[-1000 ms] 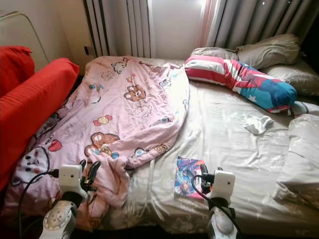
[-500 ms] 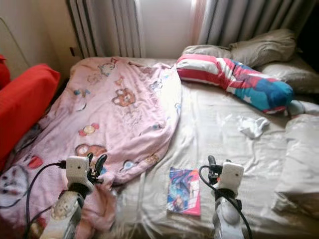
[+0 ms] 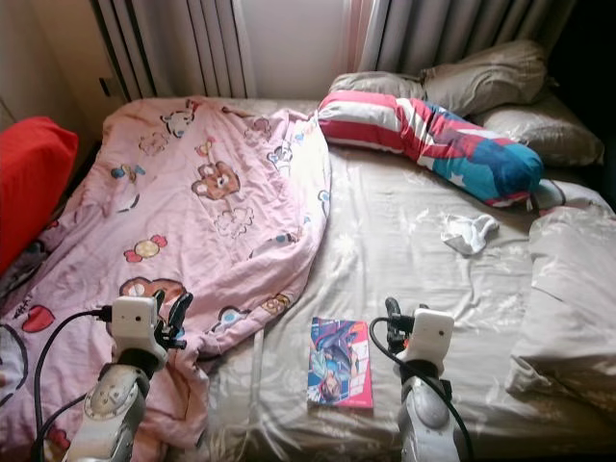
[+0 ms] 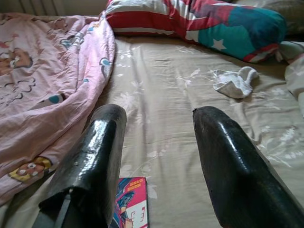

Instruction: Clean up the room

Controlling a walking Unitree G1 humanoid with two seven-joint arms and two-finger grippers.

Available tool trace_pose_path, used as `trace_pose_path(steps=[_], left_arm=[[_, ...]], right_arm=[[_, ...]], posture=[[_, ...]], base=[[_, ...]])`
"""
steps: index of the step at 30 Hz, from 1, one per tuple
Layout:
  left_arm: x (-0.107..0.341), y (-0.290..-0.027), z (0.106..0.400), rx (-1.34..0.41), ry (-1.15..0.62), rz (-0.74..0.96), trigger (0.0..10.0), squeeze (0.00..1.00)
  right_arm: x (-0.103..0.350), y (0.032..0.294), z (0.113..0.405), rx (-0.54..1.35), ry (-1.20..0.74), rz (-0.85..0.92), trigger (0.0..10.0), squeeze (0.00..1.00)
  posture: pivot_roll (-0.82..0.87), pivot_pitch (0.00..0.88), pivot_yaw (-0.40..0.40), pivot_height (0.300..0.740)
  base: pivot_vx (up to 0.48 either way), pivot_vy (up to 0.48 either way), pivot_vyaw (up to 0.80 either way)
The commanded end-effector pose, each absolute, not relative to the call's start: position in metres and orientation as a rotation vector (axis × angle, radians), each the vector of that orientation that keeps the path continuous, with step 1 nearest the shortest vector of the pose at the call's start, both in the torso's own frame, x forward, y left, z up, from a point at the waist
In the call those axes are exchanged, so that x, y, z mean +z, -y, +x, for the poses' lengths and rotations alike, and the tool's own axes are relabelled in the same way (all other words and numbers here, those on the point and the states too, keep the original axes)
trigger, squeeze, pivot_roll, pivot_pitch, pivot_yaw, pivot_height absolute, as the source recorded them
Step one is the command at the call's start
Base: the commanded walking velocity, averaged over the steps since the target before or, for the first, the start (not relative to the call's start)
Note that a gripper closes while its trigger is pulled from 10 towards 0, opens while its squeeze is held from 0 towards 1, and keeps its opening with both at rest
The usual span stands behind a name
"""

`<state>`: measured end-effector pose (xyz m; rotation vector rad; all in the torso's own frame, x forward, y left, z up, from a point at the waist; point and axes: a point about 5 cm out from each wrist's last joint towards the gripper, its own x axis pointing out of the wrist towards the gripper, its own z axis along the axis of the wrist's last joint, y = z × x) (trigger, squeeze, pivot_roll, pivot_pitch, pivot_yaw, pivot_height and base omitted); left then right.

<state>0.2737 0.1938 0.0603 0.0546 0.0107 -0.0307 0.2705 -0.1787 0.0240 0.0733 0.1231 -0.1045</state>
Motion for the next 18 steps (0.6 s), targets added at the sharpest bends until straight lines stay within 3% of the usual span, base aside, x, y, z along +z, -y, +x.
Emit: trace_pose_path(steps=[1, 8, 18], left_arm=[[0.059, -0.192, 0.272, -0.034, -0.017, 0.056, 10.0, 0.00], [0.058, -0.195, 0.272, -0.028, -0.024, 0.061, 10.0, 0.00], [0.059, -0.194, 0.270, -0.044, -0.021, 0.072, 10.0, 0.00]], right_arm=[[0.025, 0.181, 0.271, -0.103, -0.127, 0.051, 10.0, 0.00], [0.018, 0.180, 0.271, -0.104, -0.193, 0.036, 10.0, 0.00], [0.014, 0.175, 0.271, -0.080, -0.215, 0.045, 10.0, 0.00]], posture=[[-0.02, 0.105, -0.049, 0.740], [-0.02, 0.101, -0.042, 0.730], [0.00, 0.104, -0.039, 0.650]], base=[[0.000, 0.000, 0.00], [0.000, 0.000, 0.00], [0.000, 0.000, 0.00]])
